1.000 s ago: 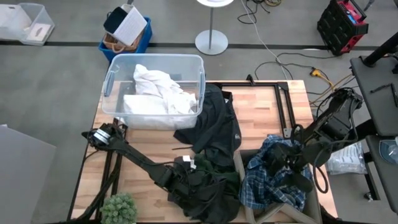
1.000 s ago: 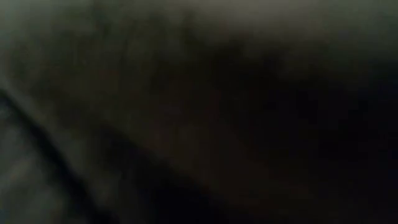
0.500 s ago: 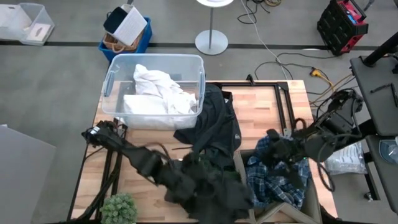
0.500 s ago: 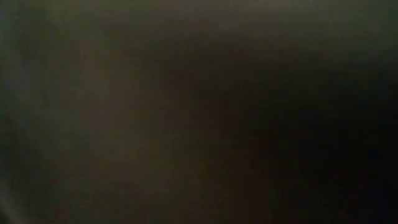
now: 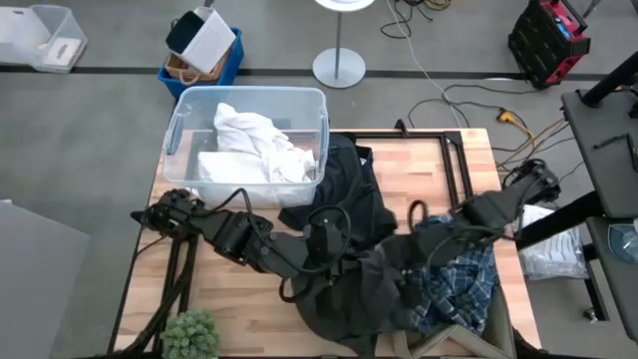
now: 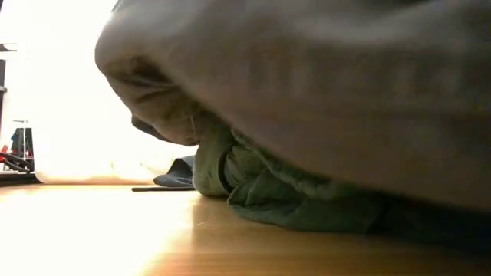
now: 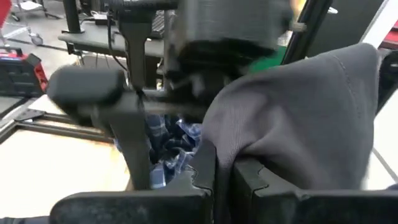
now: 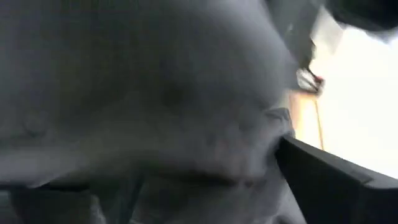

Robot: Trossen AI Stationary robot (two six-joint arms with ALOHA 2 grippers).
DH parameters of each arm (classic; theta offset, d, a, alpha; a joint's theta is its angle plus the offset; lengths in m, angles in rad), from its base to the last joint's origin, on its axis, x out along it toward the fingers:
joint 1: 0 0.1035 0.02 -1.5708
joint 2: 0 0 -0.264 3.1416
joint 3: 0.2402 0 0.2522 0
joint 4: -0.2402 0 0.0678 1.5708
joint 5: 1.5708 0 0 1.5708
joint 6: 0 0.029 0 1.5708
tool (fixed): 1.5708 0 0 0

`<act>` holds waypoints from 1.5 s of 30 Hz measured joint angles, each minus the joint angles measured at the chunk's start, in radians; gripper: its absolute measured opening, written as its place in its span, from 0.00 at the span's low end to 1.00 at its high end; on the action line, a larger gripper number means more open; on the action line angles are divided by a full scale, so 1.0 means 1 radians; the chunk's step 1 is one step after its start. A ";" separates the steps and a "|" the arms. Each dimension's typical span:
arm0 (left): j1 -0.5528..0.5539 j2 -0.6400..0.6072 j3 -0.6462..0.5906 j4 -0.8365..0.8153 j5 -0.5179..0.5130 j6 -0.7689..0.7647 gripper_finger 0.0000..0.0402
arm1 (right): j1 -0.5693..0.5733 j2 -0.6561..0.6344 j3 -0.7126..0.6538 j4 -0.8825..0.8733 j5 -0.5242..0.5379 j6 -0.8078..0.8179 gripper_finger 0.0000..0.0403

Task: Sort clothes
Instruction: Put the gray pants into the laundry organizer

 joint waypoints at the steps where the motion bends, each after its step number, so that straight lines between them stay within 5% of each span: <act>1: 0.000 0.003 0.002 0.005 -0.008 0.005 0.00 | -0.005 0.017 0.003 0.036 -0.026 -0.027 0.80; 9: -0.003 -0.007 0.002 0.036 -0.043 0.016 0.01 | -0.040 0.027 0.003 0.172 -0.080 -0.176 0.09; 13: 0.000 -0.040 0.004 0.023 -0.040 -0.035 0.10 | -0.059 -0.042 0.022 0.146 -0.078 -0.142 0.07; 18: -0.002 -0.103 0.007 0.007 -0.162 -0.013 0.27 | -0.058 -0.109 0.208 0.064 -0.121 -0.096 0.07; 27: -0.001 -0.183 0.005 -0.008 -0.201 0.103 0.41 | -0.056 -0.114 0.615 -0.170 -0.445 0.027 0.07; 31: -0.002 -0.200 0.006 -0.040 -0.201 0.106 0.41 | -0.054 -0.203 0.578 -0.352 -0.487 0.116 0.07; 37: 0.003 -0.202 0.004 -0.065 -0.272 0.106 0.41 | -0.054 -0.195 0.550 -0.875 -0.288 0.225 0.07; 41: 0.010 -0.187 0.003 -0.095 -0.320 0.106 0.42 | -0.034 -0.192 0.351 -0.729 -0.375 0.193 0.07; 45: 0.016 -0.174 0.000 -0.124 -0.326 0.096 0.42 | -0.029 -0.157 0.174 -0.855 -0.369 0.222 0.07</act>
